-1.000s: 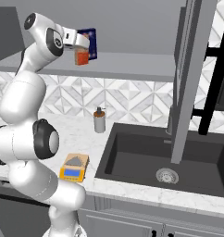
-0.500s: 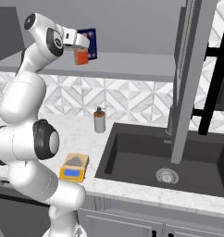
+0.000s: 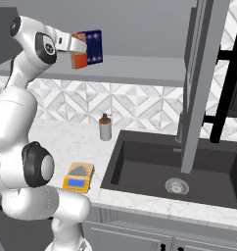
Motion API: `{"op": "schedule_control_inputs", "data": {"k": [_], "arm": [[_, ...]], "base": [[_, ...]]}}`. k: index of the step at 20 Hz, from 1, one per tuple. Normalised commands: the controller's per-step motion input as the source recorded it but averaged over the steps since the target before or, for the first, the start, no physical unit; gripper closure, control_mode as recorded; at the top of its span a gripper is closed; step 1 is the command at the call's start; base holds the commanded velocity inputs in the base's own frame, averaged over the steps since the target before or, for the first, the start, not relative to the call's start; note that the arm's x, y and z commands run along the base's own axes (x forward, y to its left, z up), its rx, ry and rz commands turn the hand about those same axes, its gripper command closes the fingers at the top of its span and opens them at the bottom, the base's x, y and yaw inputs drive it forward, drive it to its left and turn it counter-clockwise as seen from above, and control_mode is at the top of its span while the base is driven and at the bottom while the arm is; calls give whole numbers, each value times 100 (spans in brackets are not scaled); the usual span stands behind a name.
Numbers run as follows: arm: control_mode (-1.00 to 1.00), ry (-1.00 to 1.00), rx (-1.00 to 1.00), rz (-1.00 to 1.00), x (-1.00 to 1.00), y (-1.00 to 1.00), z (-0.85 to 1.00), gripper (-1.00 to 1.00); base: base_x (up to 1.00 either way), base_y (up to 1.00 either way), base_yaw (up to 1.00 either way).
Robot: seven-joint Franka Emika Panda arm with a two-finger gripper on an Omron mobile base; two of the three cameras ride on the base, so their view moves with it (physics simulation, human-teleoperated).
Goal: Pick the boxed food and place it on the digital scale for weighing, and close the cabinet.
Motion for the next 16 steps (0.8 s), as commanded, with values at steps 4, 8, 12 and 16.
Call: {"op": "schedule_control_inputs", "data": {"k": [4, 8, 12, 16], "arm": [[-100, 5, 12, 2, -100, -12, 31, 100], [-100, 14, 16, 12, -100, -21, 22, 100], [-100, 5, 10, 20, -100, -21, 0, 100], [-100, -3, 1, 37, -100, -12, -68, 100]], "base": [[0, 0, 0], [0, 0, 0], [0, 0, 0], [0, 0, 0]]}}
